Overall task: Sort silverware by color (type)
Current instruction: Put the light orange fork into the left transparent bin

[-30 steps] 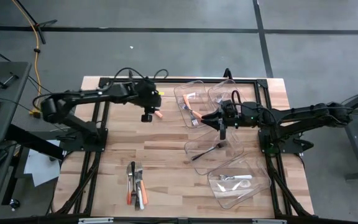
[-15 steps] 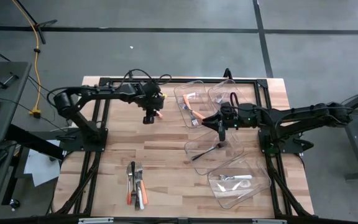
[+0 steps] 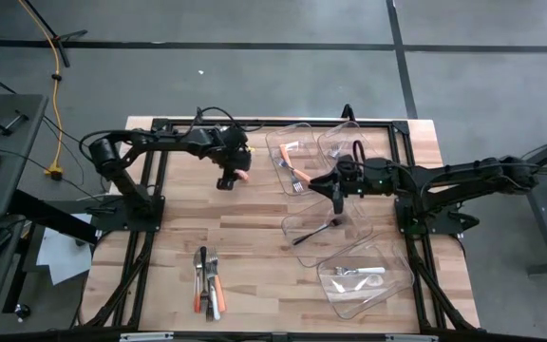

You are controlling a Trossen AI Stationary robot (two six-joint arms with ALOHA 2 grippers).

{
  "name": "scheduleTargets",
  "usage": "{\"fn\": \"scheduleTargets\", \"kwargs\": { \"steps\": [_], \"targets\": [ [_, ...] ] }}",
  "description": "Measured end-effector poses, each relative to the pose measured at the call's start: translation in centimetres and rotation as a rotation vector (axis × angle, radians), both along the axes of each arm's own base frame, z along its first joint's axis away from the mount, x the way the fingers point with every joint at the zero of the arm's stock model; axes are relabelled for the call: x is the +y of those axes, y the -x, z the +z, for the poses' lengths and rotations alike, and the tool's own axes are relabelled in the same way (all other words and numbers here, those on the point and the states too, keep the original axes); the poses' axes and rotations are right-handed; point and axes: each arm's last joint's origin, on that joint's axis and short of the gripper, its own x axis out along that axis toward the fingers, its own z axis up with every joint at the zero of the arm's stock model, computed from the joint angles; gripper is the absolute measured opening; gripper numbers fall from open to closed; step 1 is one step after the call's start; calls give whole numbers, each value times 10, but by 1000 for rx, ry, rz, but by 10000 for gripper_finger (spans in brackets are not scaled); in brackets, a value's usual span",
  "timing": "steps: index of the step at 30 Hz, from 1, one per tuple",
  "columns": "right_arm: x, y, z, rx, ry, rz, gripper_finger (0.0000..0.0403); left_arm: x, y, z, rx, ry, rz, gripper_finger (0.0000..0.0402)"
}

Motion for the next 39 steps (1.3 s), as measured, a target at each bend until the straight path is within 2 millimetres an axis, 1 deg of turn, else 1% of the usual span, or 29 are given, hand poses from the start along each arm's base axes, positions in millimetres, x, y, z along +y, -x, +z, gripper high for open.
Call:
{"fn": "scheduleTargets", "kwargs": {
  "steps": [3,10,15,21,25,32,33,37,39],
  "targets": [
    [-1,0,0,0,5,-20,83,1,-1,-4,21,-32,-30,194],
    [-1,0,0,-1,-6,-33,83,3,-3,-24,89,-29,-62,194],
    [-1,0,-1,-1,-55,-46,83,4,-5,-26,85,-26,-62,193],
    [-1,0,-1,-1,-60,-48,83,3,-4,-27,94,-24,-72,186],
    [-1,0,-1,1,-52,-45,83,2,-3,-27,104,1,-27,154],
    [-1,0,-1,1,-50,-45,83,-2,-2,-27,128,47,56,54],
    [-1,0,-1,1,-50,-45,83,-2,-2,-27,129,51,65,49],
    [-1,0,-1,1,-50,-45,83,-6,1,-21,135,62,92,49],
    [-1,0,-1,1,-50,-45,83,-8,3,-14,119,69,107,49]
  ]
}}
